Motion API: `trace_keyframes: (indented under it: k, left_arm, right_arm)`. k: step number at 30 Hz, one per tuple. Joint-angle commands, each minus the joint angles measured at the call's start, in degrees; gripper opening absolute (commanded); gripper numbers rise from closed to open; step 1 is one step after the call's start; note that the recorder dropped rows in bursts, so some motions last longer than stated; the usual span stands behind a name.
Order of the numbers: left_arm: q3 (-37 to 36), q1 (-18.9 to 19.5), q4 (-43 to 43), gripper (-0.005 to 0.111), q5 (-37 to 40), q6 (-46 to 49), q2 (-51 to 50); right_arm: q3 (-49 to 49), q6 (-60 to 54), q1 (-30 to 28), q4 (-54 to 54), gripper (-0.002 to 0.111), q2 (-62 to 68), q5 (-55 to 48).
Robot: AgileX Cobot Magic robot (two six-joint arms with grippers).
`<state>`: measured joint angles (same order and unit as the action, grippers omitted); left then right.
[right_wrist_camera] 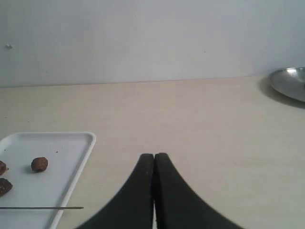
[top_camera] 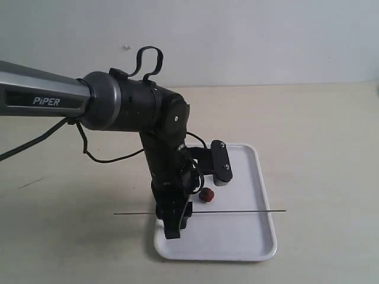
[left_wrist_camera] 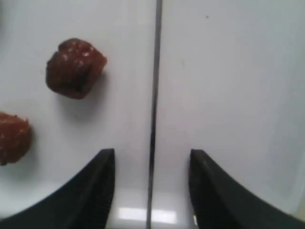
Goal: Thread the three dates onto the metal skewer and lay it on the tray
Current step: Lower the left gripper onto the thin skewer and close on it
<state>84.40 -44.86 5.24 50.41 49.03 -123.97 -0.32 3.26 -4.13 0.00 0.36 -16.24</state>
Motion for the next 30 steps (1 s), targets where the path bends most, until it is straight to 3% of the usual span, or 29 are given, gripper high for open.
trace_keyframes:
  k: [1,17,20,25,30]
  left_arm:
    - [0.3,-0.2,1.0,0.048,0.3,0.2,0.2]
    - [0.3,-0.2,1.0,0.047,1.0,0.1,-1.6]
    - [0.3,-0.2,1.0,0.035,1.1,0.0,-1.6]
    - [0.3,-0.2,1.0,-0.001,1.2,0.0,-1.6]
    - [0.3,-0.2,1.0,0.000,2.3,0.1,-1.4]
  right_arm:
    - [0.3,-0.2,-0.3,0.0,0.000,-0.4,0.1]
    - [0.3,-0.2,-0.3,0.0,0.000,-0.4,0.1]
    - [0.3,-0.2,-0.3,0.0,0.000,-0.4,0.1]
    - [0.3,-0.2,-0.3,0.0,0.000,-0.4,0.1]
    - [0.3,-0.2,-0.3,0.0,0.000,-0.4,0.1]
